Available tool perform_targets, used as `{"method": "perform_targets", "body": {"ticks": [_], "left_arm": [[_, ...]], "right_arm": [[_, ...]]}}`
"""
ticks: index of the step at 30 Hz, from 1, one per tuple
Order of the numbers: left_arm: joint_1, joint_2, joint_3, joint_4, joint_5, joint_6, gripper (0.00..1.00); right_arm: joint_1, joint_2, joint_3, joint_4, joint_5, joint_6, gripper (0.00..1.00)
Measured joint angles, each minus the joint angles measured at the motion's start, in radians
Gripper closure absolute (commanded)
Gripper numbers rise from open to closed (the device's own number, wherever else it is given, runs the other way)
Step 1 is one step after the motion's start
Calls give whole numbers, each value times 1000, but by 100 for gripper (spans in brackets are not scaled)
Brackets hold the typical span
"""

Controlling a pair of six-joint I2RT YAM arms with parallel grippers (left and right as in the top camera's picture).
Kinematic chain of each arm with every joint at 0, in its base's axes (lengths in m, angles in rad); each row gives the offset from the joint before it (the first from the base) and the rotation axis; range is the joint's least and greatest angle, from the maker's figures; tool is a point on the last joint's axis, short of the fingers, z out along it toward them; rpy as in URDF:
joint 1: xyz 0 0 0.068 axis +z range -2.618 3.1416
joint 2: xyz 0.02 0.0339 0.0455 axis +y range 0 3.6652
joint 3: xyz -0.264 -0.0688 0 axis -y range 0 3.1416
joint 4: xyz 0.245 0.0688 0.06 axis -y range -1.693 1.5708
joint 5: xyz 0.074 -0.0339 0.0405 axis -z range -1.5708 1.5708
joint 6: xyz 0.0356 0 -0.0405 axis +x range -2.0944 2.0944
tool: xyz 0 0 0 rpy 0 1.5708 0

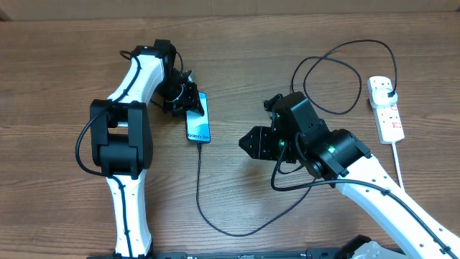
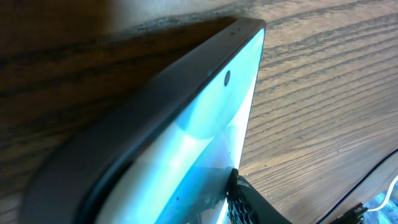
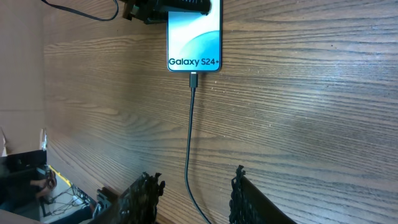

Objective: Plug charger to phone and switch on socket
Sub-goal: 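Lay the phone flat and open the left gripper, releasing it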

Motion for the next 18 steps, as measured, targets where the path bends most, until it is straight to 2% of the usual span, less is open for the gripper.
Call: {"method": "perform_targets", "body": {"ticks": [5, 10, 18], "left_arm": [[-2, 0, 0, 0, -8, 0, 59], [-11, -8, 0, -2, -33, -4, 45], [-18, -20, 1, -1, -101, -17, 40]], "right_arm": [[0, 0, 0, 0, 0, 0, 60], [0, 0, 0, -1, 0, 0, 60], [0, 0, 0, -3, 0, 0, 60]]}}
